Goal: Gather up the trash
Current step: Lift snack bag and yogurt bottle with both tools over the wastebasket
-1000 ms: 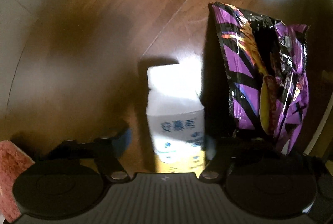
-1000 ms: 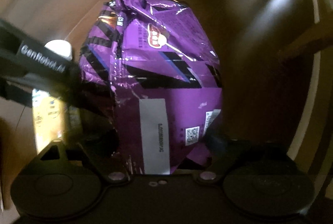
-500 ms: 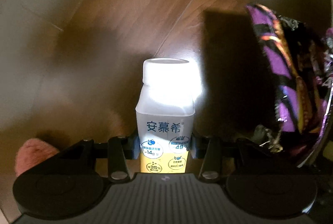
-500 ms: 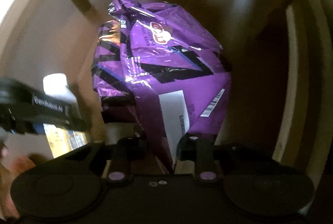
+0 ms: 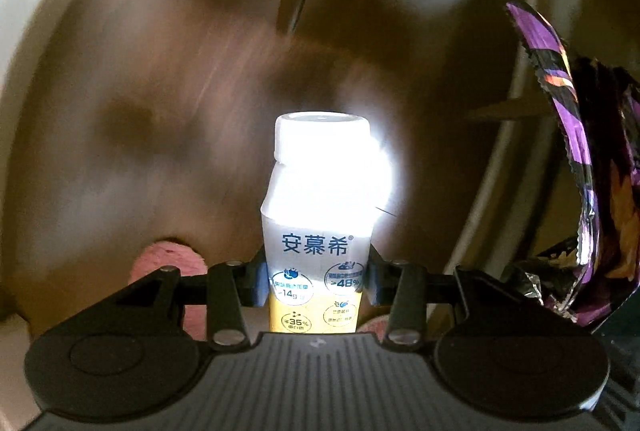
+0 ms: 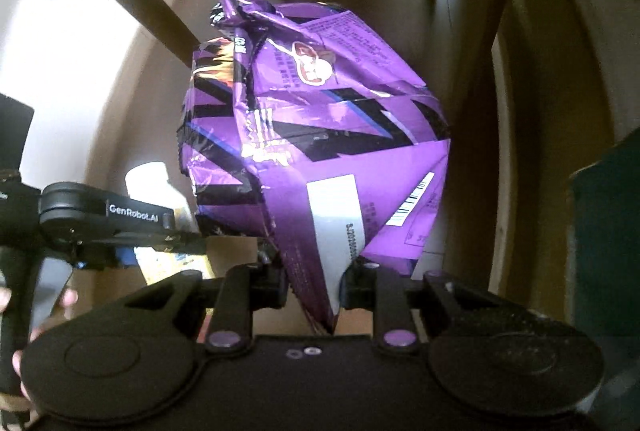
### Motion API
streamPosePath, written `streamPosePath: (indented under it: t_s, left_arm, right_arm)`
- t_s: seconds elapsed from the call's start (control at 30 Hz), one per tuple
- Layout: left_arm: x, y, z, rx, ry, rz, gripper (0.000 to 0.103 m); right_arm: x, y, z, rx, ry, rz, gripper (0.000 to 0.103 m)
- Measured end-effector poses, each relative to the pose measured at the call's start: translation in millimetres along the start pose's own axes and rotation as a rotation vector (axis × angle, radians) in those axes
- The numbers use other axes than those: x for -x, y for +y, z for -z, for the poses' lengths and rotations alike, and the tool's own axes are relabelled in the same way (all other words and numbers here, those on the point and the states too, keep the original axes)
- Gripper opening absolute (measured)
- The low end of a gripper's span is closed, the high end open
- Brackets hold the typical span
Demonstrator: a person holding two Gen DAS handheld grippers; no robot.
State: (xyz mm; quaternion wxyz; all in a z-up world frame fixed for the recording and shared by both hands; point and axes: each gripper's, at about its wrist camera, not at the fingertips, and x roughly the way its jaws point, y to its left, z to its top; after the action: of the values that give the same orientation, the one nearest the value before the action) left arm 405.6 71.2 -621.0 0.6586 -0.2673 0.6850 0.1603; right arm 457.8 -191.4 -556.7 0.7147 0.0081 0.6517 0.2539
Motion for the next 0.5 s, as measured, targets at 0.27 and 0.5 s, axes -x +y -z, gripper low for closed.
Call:
streamPosePath:
  t_s: [0.27,0.5]
  left_arm:
    - [155.1,-21.9,8.8,-0.167,-0.078,0.009,0.043]
    - [270.1,-38.4,10.0,-0.259,-0.144,0.045,0.043]
  right_arm:
    - [144.8,45.3,-4.7,0.028,-0.064,-0.047,0.022]
    - [262.4,83.0,0.3,0.051,-0.167,-0.045,0.021]
